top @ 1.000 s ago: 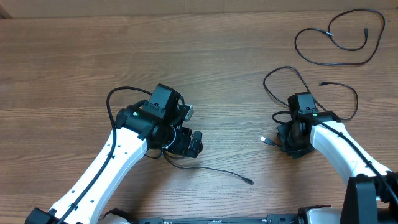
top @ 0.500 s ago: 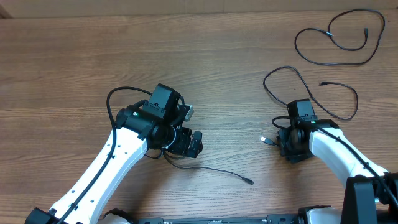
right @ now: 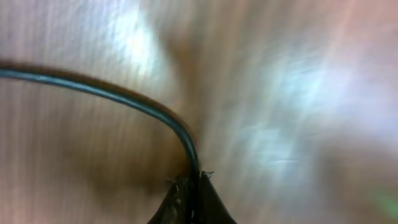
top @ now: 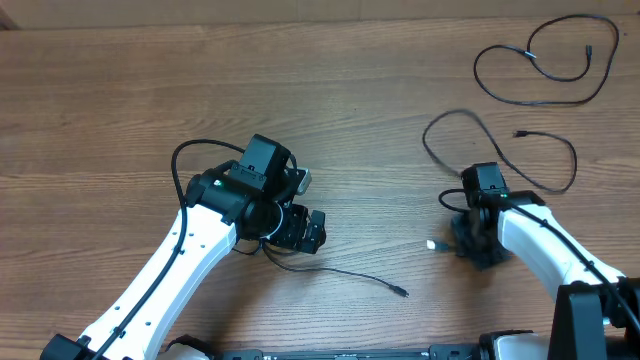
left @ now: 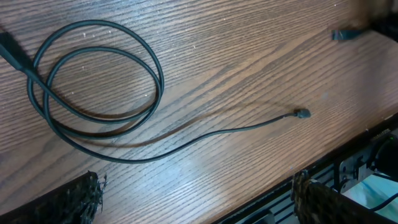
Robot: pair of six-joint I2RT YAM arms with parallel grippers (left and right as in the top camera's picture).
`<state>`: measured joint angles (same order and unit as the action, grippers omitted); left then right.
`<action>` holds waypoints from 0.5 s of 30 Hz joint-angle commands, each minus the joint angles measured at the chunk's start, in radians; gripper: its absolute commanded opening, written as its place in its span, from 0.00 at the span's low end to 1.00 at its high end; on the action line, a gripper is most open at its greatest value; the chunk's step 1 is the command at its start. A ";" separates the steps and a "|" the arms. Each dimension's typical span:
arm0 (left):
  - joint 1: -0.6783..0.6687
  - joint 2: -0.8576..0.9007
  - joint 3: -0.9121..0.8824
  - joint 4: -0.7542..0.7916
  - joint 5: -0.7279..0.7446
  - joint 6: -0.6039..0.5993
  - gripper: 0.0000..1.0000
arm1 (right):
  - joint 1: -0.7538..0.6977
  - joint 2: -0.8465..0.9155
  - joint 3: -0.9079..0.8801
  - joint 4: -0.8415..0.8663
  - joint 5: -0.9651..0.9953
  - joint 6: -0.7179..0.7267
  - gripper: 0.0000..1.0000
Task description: Untangle cables
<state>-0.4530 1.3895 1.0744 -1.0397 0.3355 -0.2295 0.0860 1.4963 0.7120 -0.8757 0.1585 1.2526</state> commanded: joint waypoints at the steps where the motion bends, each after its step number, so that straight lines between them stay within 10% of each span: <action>1: -0.006 -0.017 0.019 0.003 -0.003 -0.003 1.00 | -0.024 0.005 0.126 -0.100 0.167 -0.004 0.04; 15: -0.006 -0.017 0.019 0.003 -0.003 -0.003 1.00 | -0.161 0.005 0.592 -0.428 0.406 -0.093 0.04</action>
<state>-0.4530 1.3895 1.0744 -1.0397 0.3355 -0.2295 -0.0334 1.5036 1.2060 -1.3014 0.4808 1.2324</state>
